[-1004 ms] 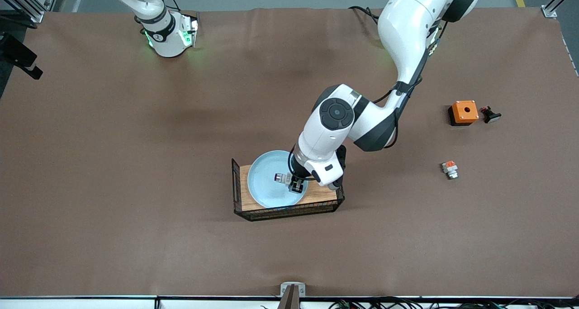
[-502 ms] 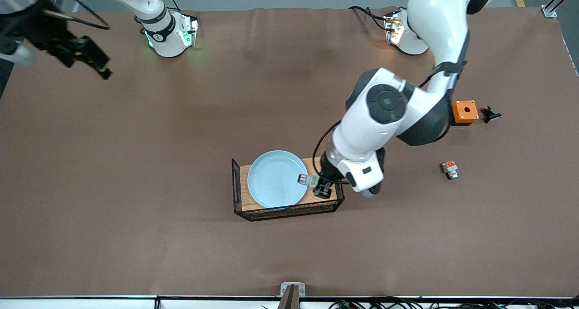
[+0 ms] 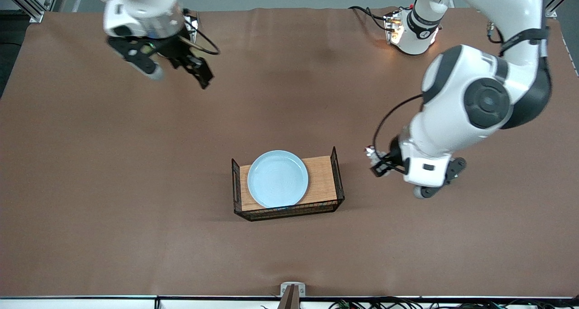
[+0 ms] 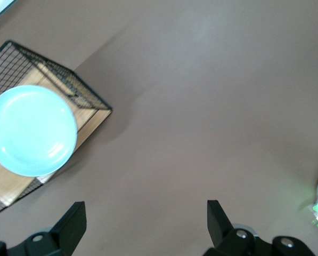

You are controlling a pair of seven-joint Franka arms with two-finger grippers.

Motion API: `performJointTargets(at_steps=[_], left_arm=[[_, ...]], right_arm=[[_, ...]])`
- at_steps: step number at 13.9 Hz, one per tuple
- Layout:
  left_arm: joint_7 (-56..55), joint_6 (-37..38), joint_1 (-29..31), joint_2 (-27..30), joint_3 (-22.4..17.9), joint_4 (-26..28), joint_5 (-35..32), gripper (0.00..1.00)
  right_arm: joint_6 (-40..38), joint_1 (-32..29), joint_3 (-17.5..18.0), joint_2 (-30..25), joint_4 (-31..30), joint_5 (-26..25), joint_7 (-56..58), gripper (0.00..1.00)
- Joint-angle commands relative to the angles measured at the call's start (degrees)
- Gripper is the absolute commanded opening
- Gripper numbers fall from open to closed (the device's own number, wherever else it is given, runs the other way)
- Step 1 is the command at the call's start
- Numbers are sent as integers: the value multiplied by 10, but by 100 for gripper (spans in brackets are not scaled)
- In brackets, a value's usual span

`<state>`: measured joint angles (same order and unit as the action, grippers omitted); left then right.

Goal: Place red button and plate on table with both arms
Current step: 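Carry the button beside the red button while the right gripper reaches the plate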

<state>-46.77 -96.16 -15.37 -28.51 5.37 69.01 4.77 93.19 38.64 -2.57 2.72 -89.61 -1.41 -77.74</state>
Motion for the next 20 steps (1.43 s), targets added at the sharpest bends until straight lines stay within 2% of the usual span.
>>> performJointTargets(at_steps=[1, 2, 5, 8, 10, 15, 18, 20], left_arm=[[161, -86, 45, 107, 2, 202, -8, 0], [210, -129, 56, 127, 2, 261, -8, 0], [314, -244, 78, 148, 2, 388, -8, 0], [412, -359, 113, 142, 3, 478, -8, 0], [473, -434, 139, 128, 3, 527, -7, 0], [533, -492, 164, 65, 3, 524, -5, 0], [533, -520, 163, 13, 3, 494, -4, 0], [537, -520, 163, -2, 3, 477, -5, 0]], right_arm=[[46, 39, -8, 42, 12, -12, -112, 100], [73, 49, -8, 61, 12, -13, -156, 100], [130, 61, -8, 112, 16, -17, -265, 100], [177, 64, -8, 166, 28, -20, -333, 100], [190, 61, -9, 217, 69, -21, -358, 100], [197, 46, -13, 316, 157, -19, -391, 100], [242, 42, -13, 337, 160, -18, -442, 100], [242, 42, -13, 343, 159, -17, -445, 99]])
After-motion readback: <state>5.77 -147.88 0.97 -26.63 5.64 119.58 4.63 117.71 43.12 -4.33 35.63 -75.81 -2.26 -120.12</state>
